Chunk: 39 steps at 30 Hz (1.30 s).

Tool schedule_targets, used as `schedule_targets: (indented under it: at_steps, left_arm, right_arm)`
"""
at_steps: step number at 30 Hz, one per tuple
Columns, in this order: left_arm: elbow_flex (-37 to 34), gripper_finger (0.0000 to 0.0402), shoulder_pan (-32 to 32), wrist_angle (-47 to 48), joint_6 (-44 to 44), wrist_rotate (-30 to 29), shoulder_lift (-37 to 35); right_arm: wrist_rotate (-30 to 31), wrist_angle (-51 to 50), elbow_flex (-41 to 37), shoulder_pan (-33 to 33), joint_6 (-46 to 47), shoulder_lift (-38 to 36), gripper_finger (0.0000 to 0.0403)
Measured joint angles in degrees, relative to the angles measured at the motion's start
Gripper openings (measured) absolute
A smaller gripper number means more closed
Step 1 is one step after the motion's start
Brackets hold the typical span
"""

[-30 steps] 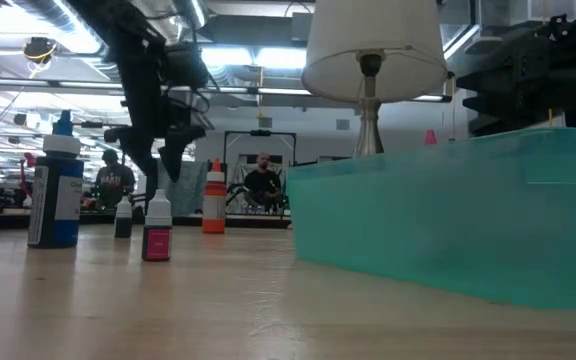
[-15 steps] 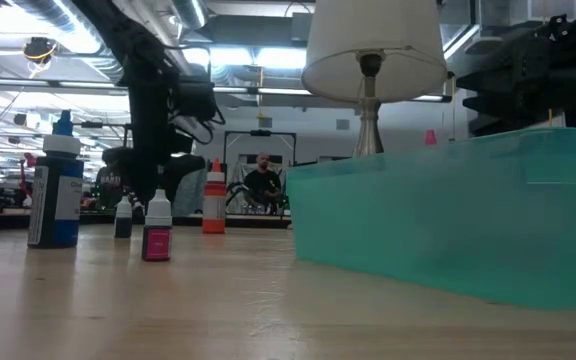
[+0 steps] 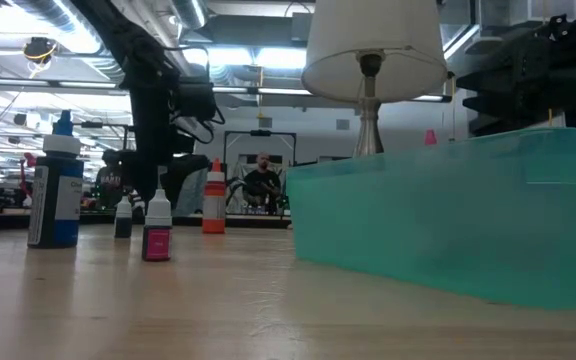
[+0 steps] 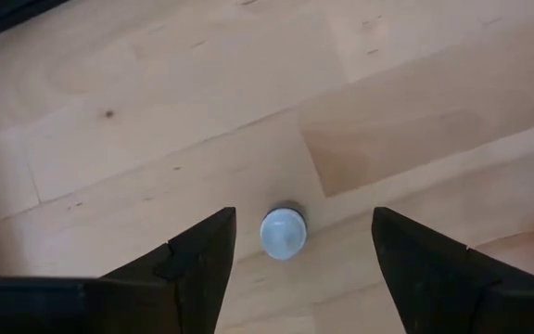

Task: Pick & Place food coloring
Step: Put the small black food coloring bottle into the green bin

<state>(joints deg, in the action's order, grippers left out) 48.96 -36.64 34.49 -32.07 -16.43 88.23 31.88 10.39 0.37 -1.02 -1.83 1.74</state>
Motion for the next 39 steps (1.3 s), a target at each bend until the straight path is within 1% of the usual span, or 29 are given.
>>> schedule_targets:
  at_steps: [7,10,17,20,23,26,33,39]
  left_arm:
    - [-0.3,0.0240,-1.0,-0.7,-0.7,-0.6,0.0]
    - [-1.5,0.0239,-1.8,-1.2,-0.9,0.8,0.0]
    - [-1.8,0.0239,-1.3,-1.5,-1.2,1.1,0.0]
    - [-1.8,0.0232,-1.4,-1.3,-1.2,1.1,0.0]
    - [-1.8,0.0212,-1.4,-1.0,-1.2,1.7,0.0]
    - [-1.8,0.0180,-1.3,-1.0,-1.2,2.6,0.0]
    - [-1.8,0.0105,-0.8,-1.0,-1.2,2.6,0.0]
    - [-1.8,0.0055,0.1,-1.1,-1.2,2.4,-0.1]
  right_arm:
    - [0.0,0.0,0.0,0.0,0.0,0.0,0.0397]
    - [0.0,0.0,0.0,0.0,0.0,0.0,0.0397]
    - [0.0,0.0,0.0,0.0,0.0,0.0,0.0397]
    - [0.0,0.0,0.0,0.0,0.0,0.0,0.0397]
    - [0.0,0.0,0.0,0.0,0.0,0.0,0.0397]
    - [0.0,0.0,0.0,0.0,0.0,0.0,0.0397]
    - [0.0,0.0,0.0,0.0,0.0,0.0,0.0397]
    - [0.0,0.0,0.0,0.0,0.0,0.0,0.0397]
